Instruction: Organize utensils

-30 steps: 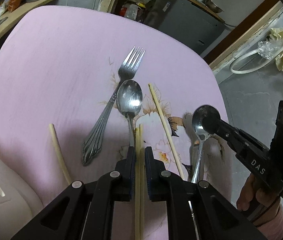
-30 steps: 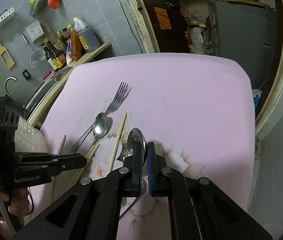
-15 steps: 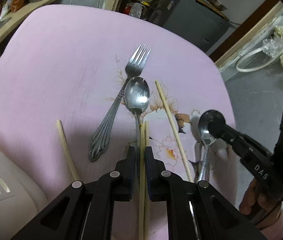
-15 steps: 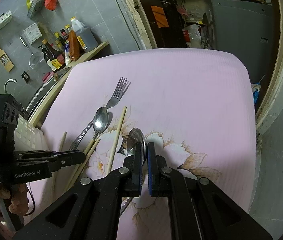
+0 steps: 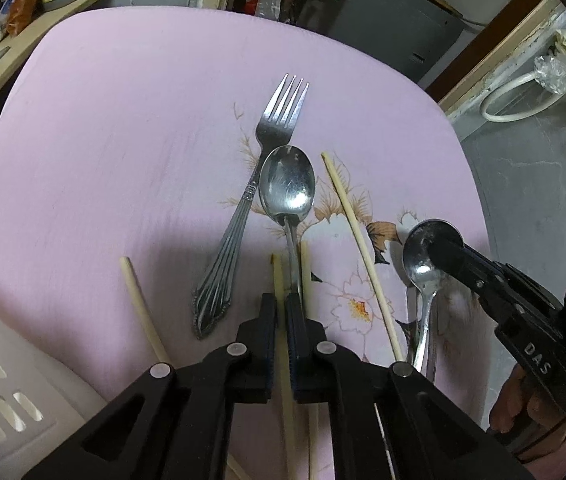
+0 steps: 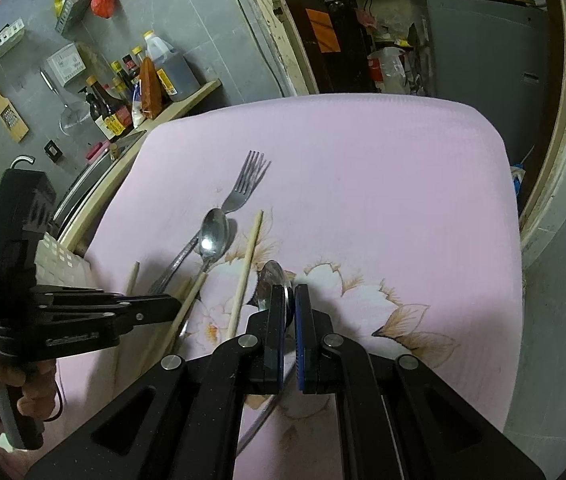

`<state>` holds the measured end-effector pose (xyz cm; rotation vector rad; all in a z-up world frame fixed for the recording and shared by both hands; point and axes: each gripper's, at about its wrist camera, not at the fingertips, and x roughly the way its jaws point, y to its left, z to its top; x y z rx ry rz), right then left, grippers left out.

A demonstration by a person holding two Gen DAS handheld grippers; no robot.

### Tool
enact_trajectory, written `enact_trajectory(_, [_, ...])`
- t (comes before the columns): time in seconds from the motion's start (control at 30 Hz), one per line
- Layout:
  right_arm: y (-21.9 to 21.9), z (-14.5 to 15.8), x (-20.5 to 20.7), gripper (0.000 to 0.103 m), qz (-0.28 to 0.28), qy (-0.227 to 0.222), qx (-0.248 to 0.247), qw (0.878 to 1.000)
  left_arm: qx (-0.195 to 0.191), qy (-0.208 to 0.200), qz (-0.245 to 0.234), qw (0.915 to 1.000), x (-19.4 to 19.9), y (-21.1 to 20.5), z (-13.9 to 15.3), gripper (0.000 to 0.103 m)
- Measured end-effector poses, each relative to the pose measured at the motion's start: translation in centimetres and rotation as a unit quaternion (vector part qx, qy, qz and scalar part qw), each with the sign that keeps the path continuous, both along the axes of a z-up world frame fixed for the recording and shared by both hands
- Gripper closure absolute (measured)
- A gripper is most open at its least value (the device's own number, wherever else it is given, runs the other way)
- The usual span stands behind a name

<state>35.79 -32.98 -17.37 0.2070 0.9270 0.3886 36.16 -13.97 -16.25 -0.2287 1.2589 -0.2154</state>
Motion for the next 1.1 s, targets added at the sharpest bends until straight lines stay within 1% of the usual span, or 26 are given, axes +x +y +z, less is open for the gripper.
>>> enact_trajectory(0.07, [0.1, 0.4, -0.5, 0.099, 0.000, -0.005, -0.004, 1.000, -0.003, -0.001, -0.003, 1.0000, -0.3, -0.1, 0.1, 0.098])
enact_trajectory(0.13, [0.2, 1.0, -1.1, 0.099, -0.002, -0.011, -0.008, 1.000, -0.008, -0.013, -0.009, 0.9998, -1.0, -0.3, 0.7, 0.098])
enact_trajectory(0.2, [0.4, 1.8, -2.1, 0.099, -0.009, -0.023, -0.016, 1.000, -0.009, -0.031, -0.017, 0.9993, -2.0, -0.5, 1.5, 0.098])
enact_trajectory(0.3, [0.3, 3.0, -3.5, 0.099, -0.022, -0.039, -0.021, 0.999, -0.020, -0.059, -0.027, 0.9977, -3.6, -0.6, 2.9, 0.098])
enact_trajectory(0.4, [0.2, 4.3, -5.3, 0.099, -0.040, -0.059, -0.023, 0.997, -0.036, -0.099, -0.033, 0.9939, -5.4, -0.4, 4.6, 0.098])
enact_trajectory(0.5, [0.4, 5.7, -7.1, 0.099, -0.060, -0.088, -0.030, 0.994, -0.061, -0.140, -0.035, 0.9876, -6.9, 0.4, 6.1, 0.098])
enact_trajectory(0.67, [1.5, 9.1, -10.0, 0.099, -0.097, -0.142, -0.037, 0.984, -0.072, -0.192, -0.030, 0.9783, -8.4, 1.6, 8.8, 0.098])
enact_trajectory(0.73, [2.2, 10.9, -10.9, 0.099, -0.107, -0.166, -0.039, 0.979, -0.077, -0.221, -0.022, 0.9720, -8.7, 2.5, 10.3, 0.098])
enact_trajectory(0.83, [3.7, 13.6, -11.6, 0.099, -0.112, -0.201, -0.040, 0.972, -0.088, -0.254, -0.012, 0.9633, -8.9, 4.0, 12.4, 0.098])
enact_trajectory(0.93, [5.1, 16.2, -11.8, 0.099, -0.112, -0.233, -0.035, 0.965, -0.099, -0.278, -0.003, 0.9556, -9.2, 6.2, 14.6, 0.098])
enact_trajectory(1.0, [6.4, 17.5, -11.7, 0.099, -0.109, -0.249, -0.034, 0.962, -0.102, -0.286, 0.002, 0.9527, -8.9, 7.1, 15.7, 0.098])
enact_trajectory(1.1, [8.5, 19.6, -11.3, 0.099, -0.103, -0.278, -0.024, 0.955, -0.108, -0.301, 0.013, 0.9474, -8.5, 9.6, 17.5, 0.098])
